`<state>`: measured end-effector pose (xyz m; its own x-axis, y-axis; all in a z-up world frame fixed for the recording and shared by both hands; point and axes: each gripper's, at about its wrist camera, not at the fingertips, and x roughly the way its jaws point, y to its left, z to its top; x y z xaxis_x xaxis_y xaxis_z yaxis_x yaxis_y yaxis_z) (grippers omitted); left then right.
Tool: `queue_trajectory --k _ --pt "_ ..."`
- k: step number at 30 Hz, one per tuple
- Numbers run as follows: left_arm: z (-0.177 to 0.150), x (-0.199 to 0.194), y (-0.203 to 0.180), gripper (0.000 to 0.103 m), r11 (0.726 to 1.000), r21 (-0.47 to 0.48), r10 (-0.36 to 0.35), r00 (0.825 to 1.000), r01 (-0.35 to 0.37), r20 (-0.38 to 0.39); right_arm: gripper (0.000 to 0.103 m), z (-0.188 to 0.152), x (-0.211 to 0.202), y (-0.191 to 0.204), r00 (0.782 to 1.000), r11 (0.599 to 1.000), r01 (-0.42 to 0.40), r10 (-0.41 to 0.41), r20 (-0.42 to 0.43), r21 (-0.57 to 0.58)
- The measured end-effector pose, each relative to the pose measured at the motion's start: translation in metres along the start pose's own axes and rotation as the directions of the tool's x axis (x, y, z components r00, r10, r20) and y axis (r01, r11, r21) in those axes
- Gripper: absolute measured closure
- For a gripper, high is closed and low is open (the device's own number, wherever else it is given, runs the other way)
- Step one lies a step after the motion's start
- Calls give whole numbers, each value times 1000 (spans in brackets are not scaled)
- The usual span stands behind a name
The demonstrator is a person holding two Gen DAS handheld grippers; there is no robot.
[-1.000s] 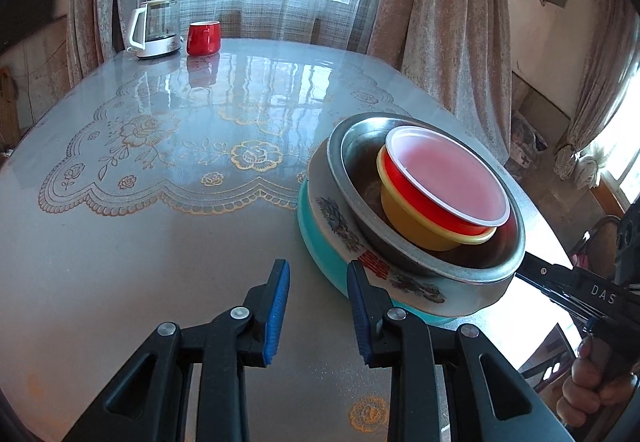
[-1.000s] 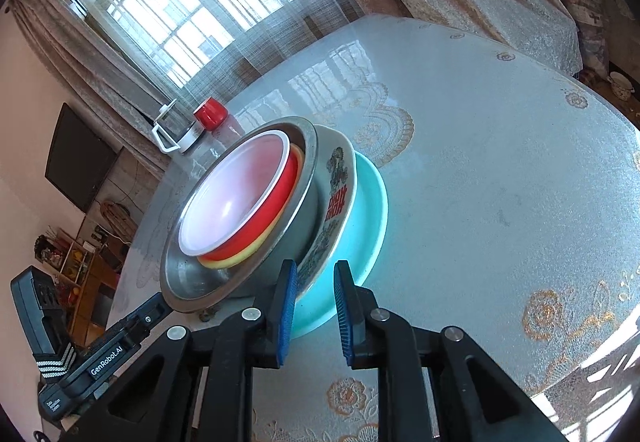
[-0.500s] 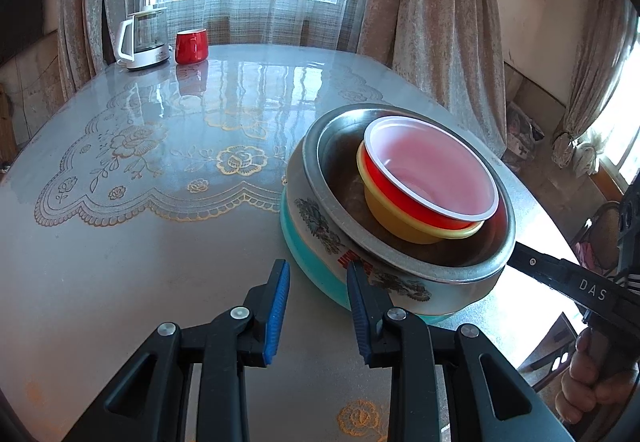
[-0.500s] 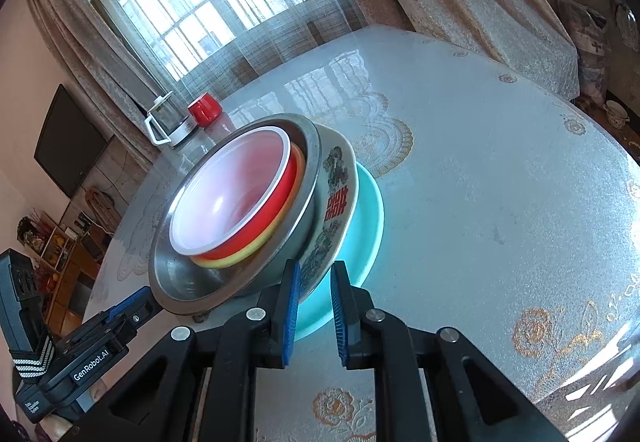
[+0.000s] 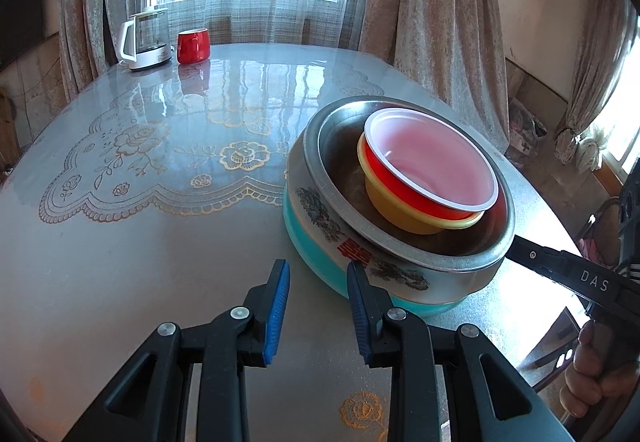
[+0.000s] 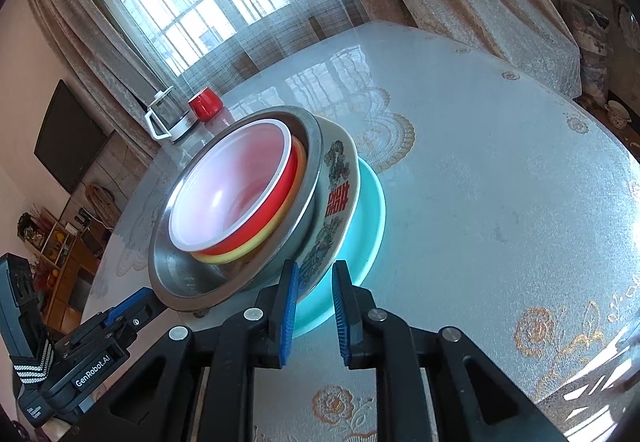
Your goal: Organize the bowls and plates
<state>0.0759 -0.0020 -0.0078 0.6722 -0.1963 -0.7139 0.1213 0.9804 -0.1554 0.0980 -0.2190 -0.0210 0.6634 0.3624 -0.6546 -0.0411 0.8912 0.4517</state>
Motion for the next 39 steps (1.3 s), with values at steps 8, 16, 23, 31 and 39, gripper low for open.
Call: queue_trajectory --k 8,16,23,31,39 --pt "-5 -5 4 73 1000 -11 10 1000 -10 2 80 -2 -1 3 1000 1000 21 -21 -2 -22" --pt "-9 -5 14 72 999 -39 16 1000 -17 -6 75 -5 -2 4 999 999 34 -34 -5 -35" --pt "-12 -7 21 70 998 -67 15 1000 -15 -9 71 -5 -5 6 998 997 66 -66 5 -48" --pt "-11 -19 24 63 995 -87 42 999 -41 18 65 -5 -14 13 991 988 132 -129 43 -79" --pt "-10 -30 12 59 997 -48 69 996 -67 50 64 -8 -18 18 983 979 176 -170 66 -102"
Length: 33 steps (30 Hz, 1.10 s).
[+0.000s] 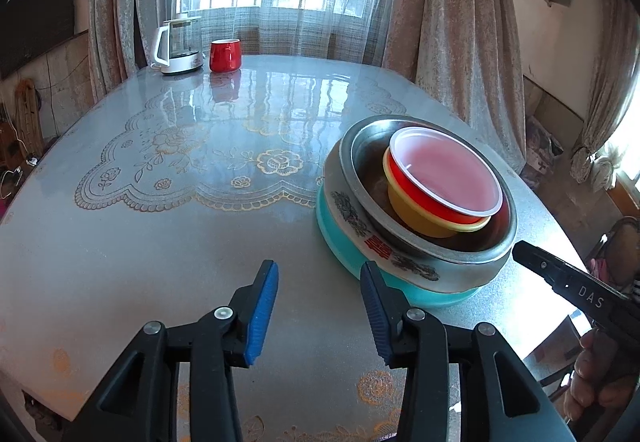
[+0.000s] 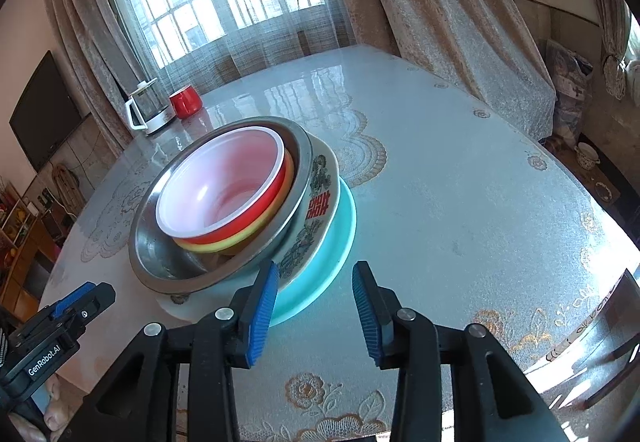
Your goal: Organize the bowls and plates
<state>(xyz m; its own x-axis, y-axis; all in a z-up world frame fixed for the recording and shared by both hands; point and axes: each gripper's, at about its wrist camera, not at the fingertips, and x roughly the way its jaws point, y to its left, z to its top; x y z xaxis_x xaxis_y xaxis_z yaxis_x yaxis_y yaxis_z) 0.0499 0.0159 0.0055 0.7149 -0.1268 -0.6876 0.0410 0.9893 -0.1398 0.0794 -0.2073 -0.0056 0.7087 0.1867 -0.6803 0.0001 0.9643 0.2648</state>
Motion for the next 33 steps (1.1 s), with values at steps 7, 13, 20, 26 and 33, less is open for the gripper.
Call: queue_trajectory --k 7,13,20,26,33 --pt "-5 -8 -10 59 999 23 21 999 -22 29 64 -3 -4 5 999 999 36 -36 16 -23" --pt "-7 -16 -20 58 997 57 44 998 -47 54 64 -4 -13 15 994 995 92 -89 69 -33" --pt "-9 -21 -23 55 997 56 43 997 -47 66 64 -7 -13 20 994 995 91 -89 65 -28" --pt "-9 -23 -25 55 997 64 49 996 -54 74 63 -8 -15 25 995 996 80 -77 71 -48" --pt "-9 -23 -25 53 997 66 44 997 -49 67 63 -9 -14 28 996 996 66 -63 62 -56"
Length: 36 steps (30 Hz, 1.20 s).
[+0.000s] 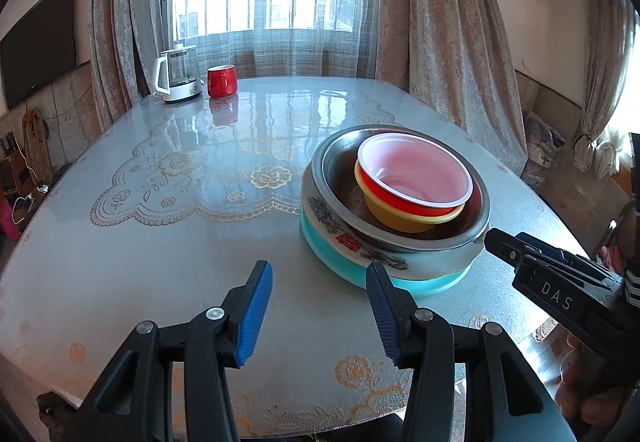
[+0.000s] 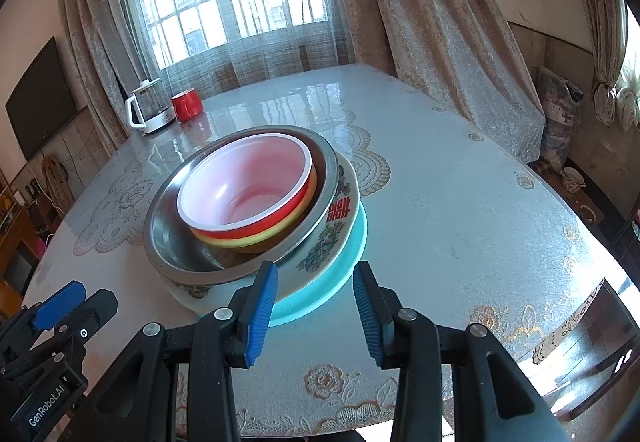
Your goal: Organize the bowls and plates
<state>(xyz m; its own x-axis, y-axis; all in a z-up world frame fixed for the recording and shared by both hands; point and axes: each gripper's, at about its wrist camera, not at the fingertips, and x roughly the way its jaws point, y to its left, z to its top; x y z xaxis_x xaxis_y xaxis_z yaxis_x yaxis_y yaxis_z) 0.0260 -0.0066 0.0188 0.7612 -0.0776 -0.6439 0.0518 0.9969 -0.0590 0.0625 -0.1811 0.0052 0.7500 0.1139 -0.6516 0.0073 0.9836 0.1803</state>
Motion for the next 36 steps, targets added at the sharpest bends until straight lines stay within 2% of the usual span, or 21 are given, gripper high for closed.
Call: queue_trajectory --k 36 --pt "3 -1 -2 52 1000 30 -7 1000 7 0 63 1 3 6 1000 1000 7 -7 -11 -12"
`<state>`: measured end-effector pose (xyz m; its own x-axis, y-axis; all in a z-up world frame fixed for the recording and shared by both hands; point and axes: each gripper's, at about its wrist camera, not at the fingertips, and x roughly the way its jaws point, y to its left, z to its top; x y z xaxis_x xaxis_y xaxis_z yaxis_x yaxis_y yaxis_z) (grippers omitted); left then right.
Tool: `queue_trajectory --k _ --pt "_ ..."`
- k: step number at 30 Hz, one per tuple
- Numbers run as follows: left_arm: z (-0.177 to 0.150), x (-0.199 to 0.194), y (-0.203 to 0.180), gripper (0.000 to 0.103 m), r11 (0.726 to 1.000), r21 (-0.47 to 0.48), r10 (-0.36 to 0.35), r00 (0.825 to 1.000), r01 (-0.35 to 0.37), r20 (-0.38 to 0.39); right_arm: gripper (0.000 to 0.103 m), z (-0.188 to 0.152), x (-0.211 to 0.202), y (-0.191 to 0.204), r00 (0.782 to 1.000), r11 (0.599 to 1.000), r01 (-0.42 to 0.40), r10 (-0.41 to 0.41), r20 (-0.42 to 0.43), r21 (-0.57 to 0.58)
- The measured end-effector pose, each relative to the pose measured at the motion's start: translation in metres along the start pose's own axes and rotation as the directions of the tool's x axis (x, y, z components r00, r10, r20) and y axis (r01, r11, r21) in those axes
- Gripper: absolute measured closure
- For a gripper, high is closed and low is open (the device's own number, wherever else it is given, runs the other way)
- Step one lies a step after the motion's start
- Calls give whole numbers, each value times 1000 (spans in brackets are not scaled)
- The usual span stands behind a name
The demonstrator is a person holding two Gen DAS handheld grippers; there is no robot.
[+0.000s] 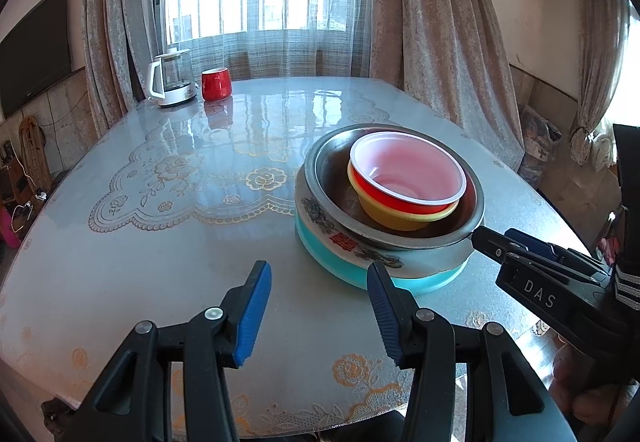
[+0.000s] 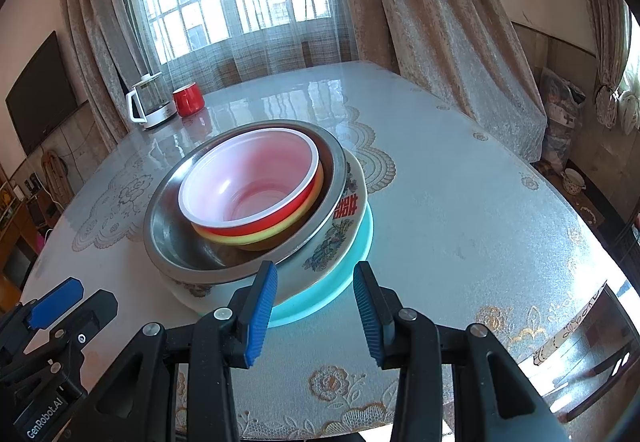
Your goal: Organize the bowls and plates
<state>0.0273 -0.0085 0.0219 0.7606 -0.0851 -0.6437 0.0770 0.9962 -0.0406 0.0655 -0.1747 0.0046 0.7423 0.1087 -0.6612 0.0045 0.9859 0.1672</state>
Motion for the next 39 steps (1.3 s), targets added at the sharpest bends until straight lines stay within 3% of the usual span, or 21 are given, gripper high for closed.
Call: queue_trajectory --k 24,27,31,34,39 --pt "-2 8 -5 50 999 34 23 1000 -22 -14 63 0 4 -6 1000 1000 4 -3 -9 14" --pt "-2 10 -5 44 999 33 22 1000 -22 -16 63 0 4 -5 1000 1000 6 -6 -7 12" --pt "-1 11 1 27 1000 -11 -14 1000 14 2 63 -1 5 -6 1000 1000 11 -11 -2 16" --pt "1 6 8 28 997 -57 -48 998 51 44 63 -1 4 -11 1000 1000 17 -17 2 26" --pt "6 2 17 28 997 -67 -20 996 25 83 63 5 4 -23 1000 998 28 -29 10 57"
